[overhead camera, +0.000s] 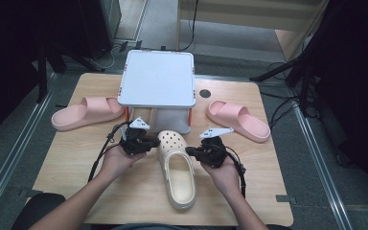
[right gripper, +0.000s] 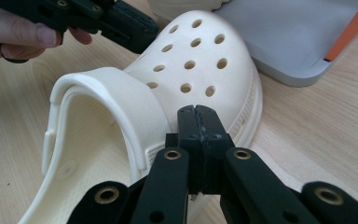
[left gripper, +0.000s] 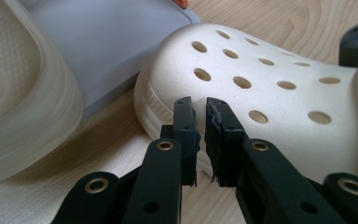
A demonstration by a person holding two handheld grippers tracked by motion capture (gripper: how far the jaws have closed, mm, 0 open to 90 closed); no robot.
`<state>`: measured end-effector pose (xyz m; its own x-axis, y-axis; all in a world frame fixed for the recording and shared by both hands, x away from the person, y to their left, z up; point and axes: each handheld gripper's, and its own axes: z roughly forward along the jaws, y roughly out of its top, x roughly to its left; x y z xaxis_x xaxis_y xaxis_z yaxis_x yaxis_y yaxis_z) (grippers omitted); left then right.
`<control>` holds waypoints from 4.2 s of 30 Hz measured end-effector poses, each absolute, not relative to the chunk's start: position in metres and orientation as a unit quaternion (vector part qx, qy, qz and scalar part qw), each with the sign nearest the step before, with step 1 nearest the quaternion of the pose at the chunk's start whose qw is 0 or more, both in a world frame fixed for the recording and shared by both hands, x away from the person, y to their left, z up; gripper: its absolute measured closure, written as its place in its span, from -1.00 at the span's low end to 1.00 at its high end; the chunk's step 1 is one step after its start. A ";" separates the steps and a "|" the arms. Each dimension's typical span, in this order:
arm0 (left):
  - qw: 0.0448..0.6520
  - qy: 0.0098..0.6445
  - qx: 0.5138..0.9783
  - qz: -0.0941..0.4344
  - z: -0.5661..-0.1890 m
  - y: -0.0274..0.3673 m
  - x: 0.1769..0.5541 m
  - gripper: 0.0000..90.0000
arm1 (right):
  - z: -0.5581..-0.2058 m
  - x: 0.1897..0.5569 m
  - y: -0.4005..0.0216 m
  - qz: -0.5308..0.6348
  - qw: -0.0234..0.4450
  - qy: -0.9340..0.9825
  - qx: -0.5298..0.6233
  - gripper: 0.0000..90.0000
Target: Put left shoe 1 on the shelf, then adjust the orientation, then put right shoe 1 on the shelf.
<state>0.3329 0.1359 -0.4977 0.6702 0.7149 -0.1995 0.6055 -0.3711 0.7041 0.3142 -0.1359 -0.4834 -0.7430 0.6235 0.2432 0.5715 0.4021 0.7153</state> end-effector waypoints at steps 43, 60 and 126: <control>0.436 0.393 0.808 0.045 -0.406 0.172 0.356 0.38 | -0.472 0.257 -0.128 0.434 0.041 0.817 0.378 0.19; 0.433 0.417 0.794 0.093 -0.378 0.199 0.402 0.72 | -0.495 0.269 -0.113 0.383 0.075 0.829 0.400 0.17; 0.428 0.405 0.796 0.136 -0.389 0.200 0.401 0.80 | -0.468 0.364 -0.097 0.392 0.158 0.762 0.491 0.68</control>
